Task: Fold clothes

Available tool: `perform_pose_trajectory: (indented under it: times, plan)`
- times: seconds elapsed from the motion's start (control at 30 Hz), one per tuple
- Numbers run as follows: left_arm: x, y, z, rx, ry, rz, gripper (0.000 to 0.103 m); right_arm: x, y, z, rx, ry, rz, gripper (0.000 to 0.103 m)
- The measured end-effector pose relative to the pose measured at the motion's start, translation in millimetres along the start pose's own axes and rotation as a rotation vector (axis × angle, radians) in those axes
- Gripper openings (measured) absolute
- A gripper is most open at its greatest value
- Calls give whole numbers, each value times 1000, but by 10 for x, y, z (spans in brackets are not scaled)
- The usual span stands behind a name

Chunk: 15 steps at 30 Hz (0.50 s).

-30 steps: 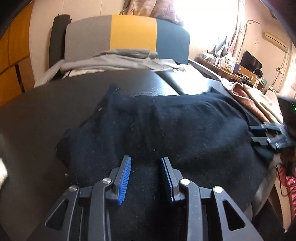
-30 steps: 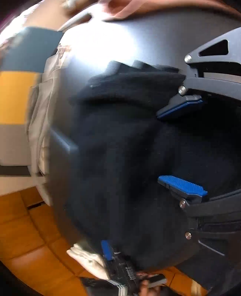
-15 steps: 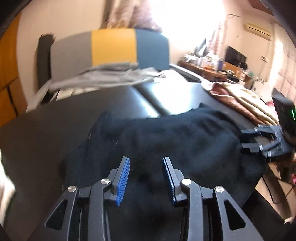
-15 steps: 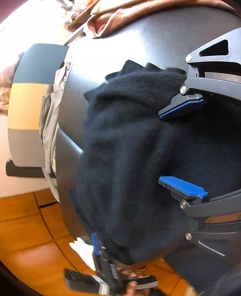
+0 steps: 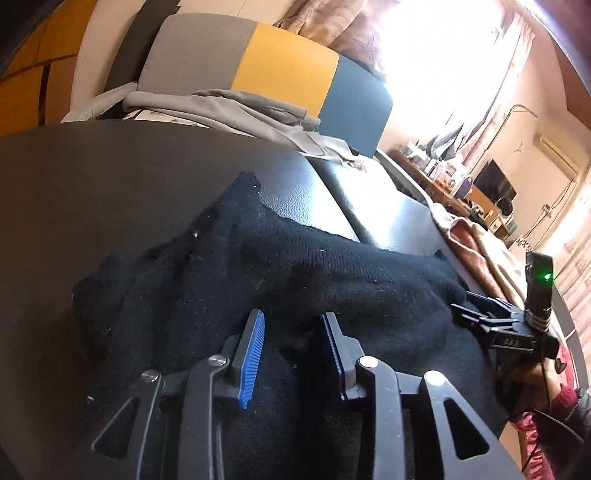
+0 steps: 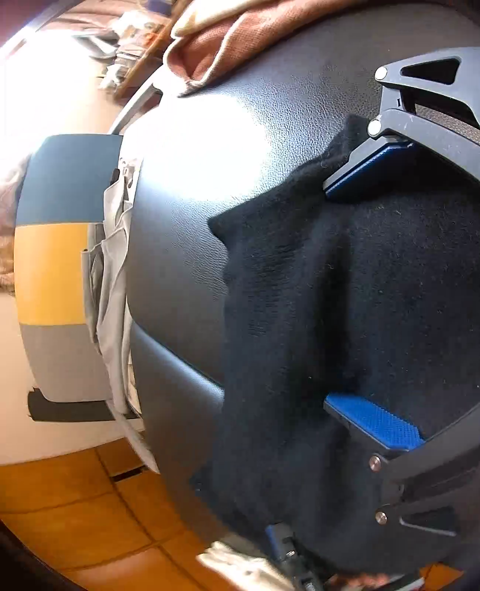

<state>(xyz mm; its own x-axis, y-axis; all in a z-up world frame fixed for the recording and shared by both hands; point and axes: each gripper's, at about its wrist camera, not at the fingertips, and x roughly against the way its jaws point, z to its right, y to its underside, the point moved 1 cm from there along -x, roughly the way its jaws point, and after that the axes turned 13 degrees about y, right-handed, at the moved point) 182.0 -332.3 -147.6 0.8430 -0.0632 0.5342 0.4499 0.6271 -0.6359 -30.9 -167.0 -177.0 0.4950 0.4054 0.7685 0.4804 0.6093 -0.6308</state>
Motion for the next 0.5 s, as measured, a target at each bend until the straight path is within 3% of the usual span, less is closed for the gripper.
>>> perform_pose_trajectory:
  times: [0.07,0.2,0.3,0.43,0.5]
  plan:
    - [138,-24,-28,25,58,15,41,2,12,-30,14,11,8,103]
    - [613,-110,-201,51,69,73,48,16,32,-19,10,6,15,103]
    - [860,-196,-445,92,72,55,53,26,11,-25,7,3,18,103]
    - [885,-205,-734,192,176,-32,57,30,46,25,3,0,22,103]
    - [772,-167,-808,211,176,-106,59,42,52,24,2,0,23,103]
